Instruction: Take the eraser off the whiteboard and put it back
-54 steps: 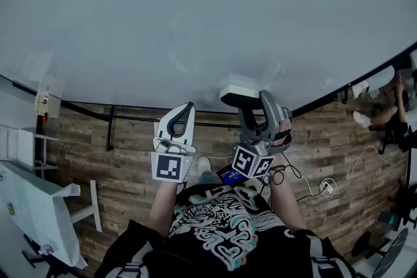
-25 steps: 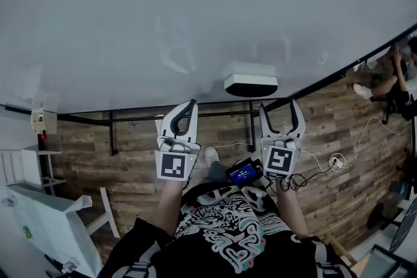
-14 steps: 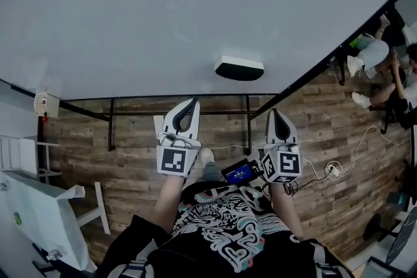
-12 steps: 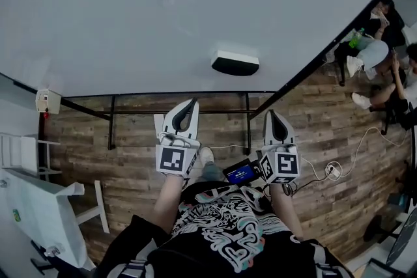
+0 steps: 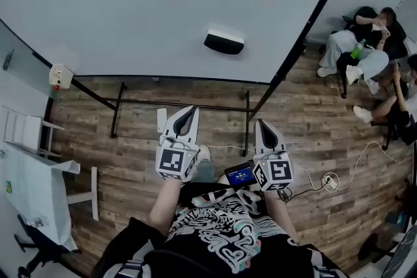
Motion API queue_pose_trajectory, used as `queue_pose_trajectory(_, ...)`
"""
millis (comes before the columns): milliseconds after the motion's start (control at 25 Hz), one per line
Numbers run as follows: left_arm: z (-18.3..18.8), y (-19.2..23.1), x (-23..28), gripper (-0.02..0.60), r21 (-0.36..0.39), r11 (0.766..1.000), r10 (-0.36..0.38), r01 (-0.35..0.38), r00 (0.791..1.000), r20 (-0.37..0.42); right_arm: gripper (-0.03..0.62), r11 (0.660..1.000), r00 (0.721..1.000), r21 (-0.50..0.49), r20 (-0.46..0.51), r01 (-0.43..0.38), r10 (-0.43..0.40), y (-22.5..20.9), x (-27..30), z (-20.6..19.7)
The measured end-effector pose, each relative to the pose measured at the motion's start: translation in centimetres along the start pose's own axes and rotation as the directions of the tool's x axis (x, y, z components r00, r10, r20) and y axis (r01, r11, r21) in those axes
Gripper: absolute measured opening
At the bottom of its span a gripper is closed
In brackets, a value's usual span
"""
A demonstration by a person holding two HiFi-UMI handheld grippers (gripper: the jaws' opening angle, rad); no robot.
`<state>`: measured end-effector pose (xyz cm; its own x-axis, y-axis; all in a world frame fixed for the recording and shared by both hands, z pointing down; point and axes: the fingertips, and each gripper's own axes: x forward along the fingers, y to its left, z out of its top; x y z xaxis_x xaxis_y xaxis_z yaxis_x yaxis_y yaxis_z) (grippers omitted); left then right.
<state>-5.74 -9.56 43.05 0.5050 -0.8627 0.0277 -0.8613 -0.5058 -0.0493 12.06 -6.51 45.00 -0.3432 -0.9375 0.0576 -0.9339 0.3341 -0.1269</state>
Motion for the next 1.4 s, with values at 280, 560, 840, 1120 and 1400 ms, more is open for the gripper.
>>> queue_pose_trajectory(280,1.4,-0.6,-1.7,0.025,-0.015,1.000,0.018,-0.018,1.000,0.018,0.034,0.993,0.992,0.044,0.069,-0.106,0.103,3.3,-1.3,1.8)
queue_pose_trajectory(560,1.3,-0.7,-0.8,0.025,0.009,1.000,-0.021,0.021,0.999,0.026,0.031,0.995,0.993,0.005,0.053,-0.104,0.103,5.5,-0.4,1.5)
queue_pose_trajectory(840,1.0,1.9,-0.5,0.025,0.023,0.999,-0.039,0.039,0.999,0.015,0.031,0.997,0.998,0.056,0.050,-0.049,0.046,5.2,1.8,1.9)
queue_pose_trajectory(1120,0.4,3.9,0.2,0.025,0.014,0.998,-0.053,0.053,0.998,0.029,0.031,0.999,0.999,0.050,0.039,-0.017,0.015,5.7,3.2,1.7)
queue_pose_trajectory(1400,0.4,4.6,0.7,0.025,0.015,0.998,-0.066,0.065,0.997,0.044,0.031,0.999,0.999,0.037,0.035,0.004,-0.006,6.0,4.3,1.5)
